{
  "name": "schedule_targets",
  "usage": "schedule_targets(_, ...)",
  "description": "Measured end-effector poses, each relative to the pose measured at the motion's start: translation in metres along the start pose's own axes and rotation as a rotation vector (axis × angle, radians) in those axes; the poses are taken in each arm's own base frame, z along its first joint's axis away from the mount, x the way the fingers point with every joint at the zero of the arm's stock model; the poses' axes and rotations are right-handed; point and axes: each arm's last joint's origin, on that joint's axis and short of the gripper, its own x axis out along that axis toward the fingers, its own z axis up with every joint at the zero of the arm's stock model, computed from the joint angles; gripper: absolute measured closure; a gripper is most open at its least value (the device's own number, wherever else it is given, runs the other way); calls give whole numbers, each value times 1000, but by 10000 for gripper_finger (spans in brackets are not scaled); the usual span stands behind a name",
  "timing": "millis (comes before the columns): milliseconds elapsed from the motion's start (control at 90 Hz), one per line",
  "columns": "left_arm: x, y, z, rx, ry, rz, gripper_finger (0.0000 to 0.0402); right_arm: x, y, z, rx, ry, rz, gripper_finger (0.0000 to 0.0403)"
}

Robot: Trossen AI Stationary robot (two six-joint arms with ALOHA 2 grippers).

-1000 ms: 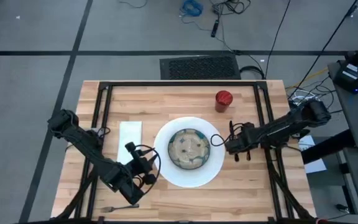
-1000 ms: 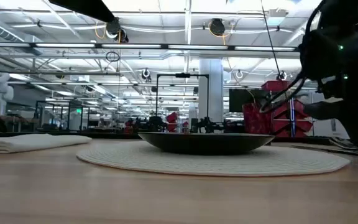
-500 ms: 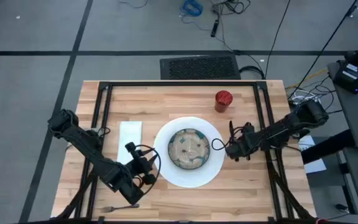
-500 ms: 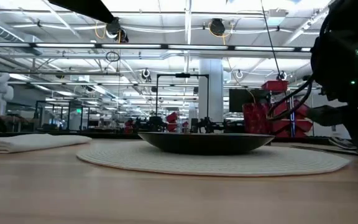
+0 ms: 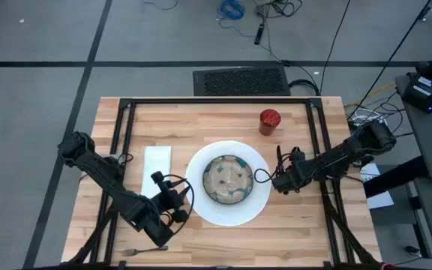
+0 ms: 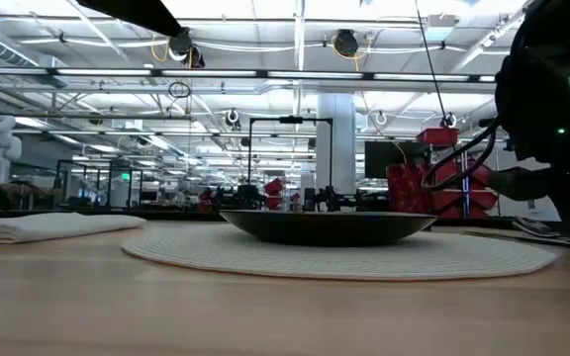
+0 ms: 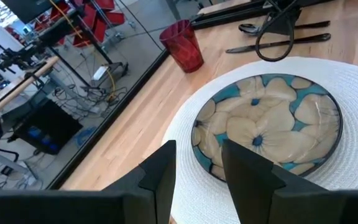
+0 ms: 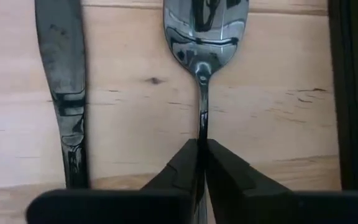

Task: Set table place
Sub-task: Adjust the black spoon

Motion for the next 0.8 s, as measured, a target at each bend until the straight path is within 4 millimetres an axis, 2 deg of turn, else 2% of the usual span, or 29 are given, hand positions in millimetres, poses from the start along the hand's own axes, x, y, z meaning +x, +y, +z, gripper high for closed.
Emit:
schedule_targets(389, 0, 0, 0, -1, 0, 0, 285, -3, 3, 0, -65, -2, 11, 390)
schedule_targets(800, 0, 0, 0, 0, 0, 0, 285, -3, 3, 1, -28, -10, 14, 390)
